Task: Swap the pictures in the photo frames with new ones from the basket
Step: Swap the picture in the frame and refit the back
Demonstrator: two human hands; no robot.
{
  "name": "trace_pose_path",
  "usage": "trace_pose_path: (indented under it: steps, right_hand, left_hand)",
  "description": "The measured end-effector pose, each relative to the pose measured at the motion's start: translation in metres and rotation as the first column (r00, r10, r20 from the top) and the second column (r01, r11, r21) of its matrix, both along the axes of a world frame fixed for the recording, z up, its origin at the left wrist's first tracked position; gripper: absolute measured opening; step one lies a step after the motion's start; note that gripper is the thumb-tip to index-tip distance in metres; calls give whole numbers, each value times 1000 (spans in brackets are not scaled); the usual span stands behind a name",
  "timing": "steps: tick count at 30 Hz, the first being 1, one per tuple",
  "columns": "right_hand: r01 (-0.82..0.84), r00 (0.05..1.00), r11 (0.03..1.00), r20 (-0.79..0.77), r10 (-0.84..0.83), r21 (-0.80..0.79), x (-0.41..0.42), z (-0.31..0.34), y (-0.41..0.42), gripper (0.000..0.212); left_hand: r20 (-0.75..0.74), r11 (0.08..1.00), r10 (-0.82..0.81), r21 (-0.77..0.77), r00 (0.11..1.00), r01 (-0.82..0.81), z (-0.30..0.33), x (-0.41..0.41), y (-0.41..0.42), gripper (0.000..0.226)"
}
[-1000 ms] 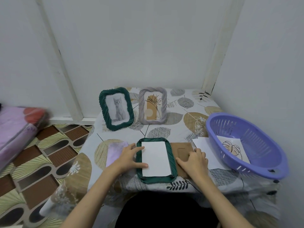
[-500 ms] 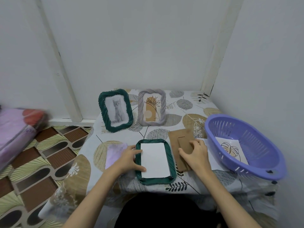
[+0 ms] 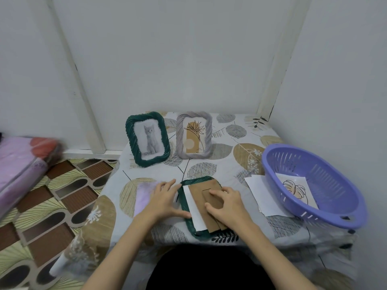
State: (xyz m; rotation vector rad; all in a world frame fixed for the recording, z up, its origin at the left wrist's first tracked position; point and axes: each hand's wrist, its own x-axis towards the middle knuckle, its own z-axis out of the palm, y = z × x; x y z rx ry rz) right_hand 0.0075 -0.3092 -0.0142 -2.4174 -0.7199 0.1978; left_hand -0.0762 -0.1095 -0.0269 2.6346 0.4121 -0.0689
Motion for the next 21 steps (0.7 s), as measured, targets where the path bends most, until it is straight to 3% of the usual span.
trace_pose_path:
  steps: [4, 7, 9, 16, 21]
  right_hand:
    - [7, 1000, 998, 14, -6, -60, -4, -1, 12, 52]
    - [22, 1000, 997, 15, -21, -75, -4, -2, 17, 52]
    - [33, 999, 995, 17, -32, -93, -4, -4, 20, 53]
    - [46, 999, 992, 13, -45, -121, -2, -3, 22, 53]
    - [55, 998, 987, 19, -53, -150, -5, -4, 26, 53]
  left_hand:
    - [-49, 999, -29, 31, 998, 31, -5, 1, 6, 113]
    - [-55, 998, -38, 41, 998, 40, -5, 0, 6, 142]
    - [-39, 998, -39, 55, 998, 41, -7, 0, 6, 148]
    - [-26, 997, -48, 60, 998, 50, -9, 0, 8, 146]
    - [-11, 997, -41, 60, 999, 42, -13, 1, 8, 111]
